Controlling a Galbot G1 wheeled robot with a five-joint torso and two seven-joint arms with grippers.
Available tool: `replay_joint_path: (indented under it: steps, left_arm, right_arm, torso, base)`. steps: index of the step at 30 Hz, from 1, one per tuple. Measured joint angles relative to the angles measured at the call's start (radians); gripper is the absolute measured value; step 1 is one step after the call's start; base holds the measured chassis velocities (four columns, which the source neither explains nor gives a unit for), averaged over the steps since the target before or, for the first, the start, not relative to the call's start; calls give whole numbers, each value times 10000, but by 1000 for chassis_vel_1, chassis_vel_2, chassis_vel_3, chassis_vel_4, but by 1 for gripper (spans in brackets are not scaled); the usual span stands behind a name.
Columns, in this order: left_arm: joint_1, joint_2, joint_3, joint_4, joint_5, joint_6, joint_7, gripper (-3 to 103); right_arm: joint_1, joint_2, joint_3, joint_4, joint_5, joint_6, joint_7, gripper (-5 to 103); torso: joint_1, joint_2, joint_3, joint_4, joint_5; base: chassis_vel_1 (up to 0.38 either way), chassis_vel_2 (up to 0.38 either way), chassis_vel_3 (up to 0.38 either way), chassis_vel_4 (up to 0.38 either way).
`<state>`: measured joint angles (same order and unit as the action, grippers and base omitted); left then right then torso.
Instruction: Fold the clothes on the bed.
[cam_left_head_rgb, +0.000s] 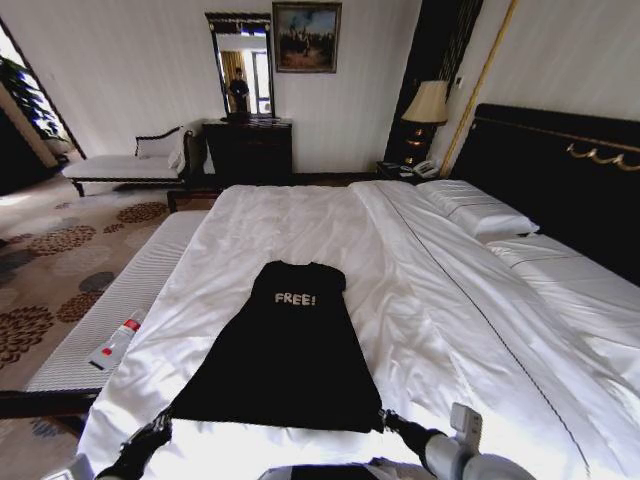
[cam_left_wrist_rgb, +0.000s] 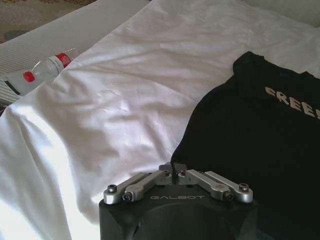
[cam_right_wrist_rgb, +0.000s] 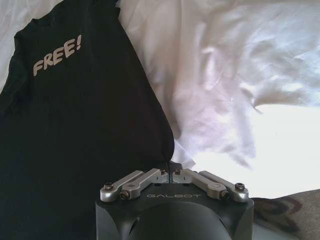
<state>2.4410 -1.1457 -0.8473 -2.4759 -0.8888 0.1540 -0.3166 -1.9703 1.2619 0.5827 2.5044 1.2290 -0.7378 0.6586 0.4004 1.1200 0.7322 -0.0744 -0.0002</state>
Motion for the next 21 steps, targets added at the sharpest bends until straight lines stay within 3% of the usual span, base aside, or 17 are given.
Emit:
replay_joint_path:
  steps: [2, 4, 9, 21]
  left_arm:
    - [45, -12, 48, 18, 80, -42, 12, 0]
    - [516, -40, 345, 237, 718, -589, 102, 0]
    - [990, 52, 603, 663, 1186, -1469, 140, 0]
    - [851, 92, 741, 841, 1205, -1525, 50, 0]
  right_arm:
    - [0, 0, 0, -2, -41, 1, -14, 0]
    - [-99, 5, -63, -11, -487, 4, -186, 0]
    - [-518, 139, -298, -23, -1365, 6, -483, 0]
    - [-897, 244, -446, -38, -2053, 16, -601, 0]
  torso:
    - [0, 0, 0, 1, 0]
    - [0, 0, 0, 3, 1]
    - [0, 0, 1, 0, 0]
    - [0, 0, 1, 1, 0]
  base:
    - [0, 0, 0, 0]
    - [0, 0, 0, 0]
    - [0, 0, 0, 0]
    - [0, 0, 0, 0]
